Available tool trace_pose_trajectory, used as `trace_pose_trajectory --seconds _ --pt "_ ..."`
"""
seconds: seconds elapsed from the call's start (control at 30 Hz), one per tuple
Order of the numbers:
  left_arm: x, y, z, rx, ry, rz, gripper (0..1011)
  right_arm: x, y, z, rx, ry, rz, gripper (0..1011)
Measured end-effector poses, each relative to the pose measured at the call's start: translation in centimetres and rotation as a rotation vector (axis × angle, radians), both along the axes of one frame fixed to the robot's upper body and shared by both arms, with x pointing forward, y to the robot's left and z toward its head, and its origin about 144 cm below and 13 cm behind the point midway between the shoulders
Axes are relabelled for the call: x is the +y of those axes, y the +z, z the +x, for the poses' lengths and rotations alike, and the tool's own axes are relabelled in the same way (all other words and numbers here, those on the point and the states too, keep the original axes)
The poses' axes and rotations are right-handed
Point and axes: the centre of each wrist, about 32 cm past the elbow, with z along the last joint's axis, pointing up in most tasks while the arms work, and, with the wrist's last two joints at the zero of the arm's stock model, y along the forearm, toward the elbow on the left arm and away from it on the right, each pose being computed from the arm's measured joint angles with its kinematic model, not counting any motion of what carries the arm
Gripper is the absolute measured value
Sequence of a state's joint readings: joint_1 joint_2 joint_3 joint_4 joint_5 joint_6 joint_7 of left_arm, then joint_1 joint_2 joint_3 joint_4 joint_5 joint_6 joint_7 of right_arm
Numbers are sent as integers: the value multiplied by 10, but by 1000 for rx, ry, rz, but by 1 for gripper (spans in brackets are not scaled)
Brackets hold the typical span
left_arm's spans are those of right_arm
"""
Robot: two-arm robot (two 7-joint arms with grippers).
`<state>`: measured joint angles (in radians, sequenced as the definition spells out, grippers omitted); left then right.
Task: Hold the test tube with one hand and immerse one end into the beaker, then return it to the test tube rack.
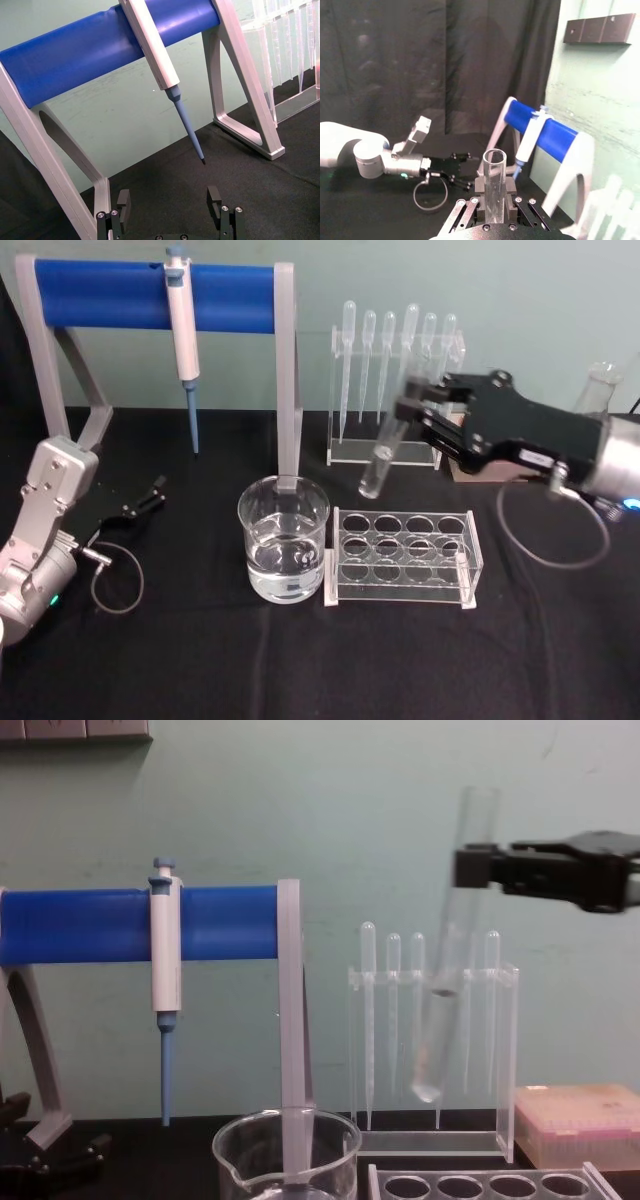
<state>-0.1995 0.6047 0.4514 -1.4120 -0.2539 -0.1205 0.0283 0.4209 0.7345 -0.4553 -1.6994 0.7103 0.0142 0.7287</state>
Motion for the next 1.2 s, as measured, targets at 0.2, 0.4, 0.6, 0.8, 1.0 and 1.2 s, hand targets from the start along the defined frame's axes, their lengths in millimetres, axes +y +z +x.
trace_pose_trajectory --seconds 0.2,0.4,0.6,0.8,1.0,1.2 --pt "0 0 0 0 0 0 1000 -17 -12 -12 3 -36 -12 233" --pt "0 0 0 0 0 0 1000 -25 -25 -17 19 -45 -23 233" --pt "0 0 0 0 0 0 1000 -27 -36 -16 38 -44 -31 233" --pt "0 0 0 0 0 0 1000 -23 -44 -14 53 -37 -36 233" --pt "0 0 0 0 0 0 1000 -19 -49 -13 61 -35 -44 233" --pt "0 0 0 0 0 0 1000 -17 -53 -15 63 -42 -54 233"
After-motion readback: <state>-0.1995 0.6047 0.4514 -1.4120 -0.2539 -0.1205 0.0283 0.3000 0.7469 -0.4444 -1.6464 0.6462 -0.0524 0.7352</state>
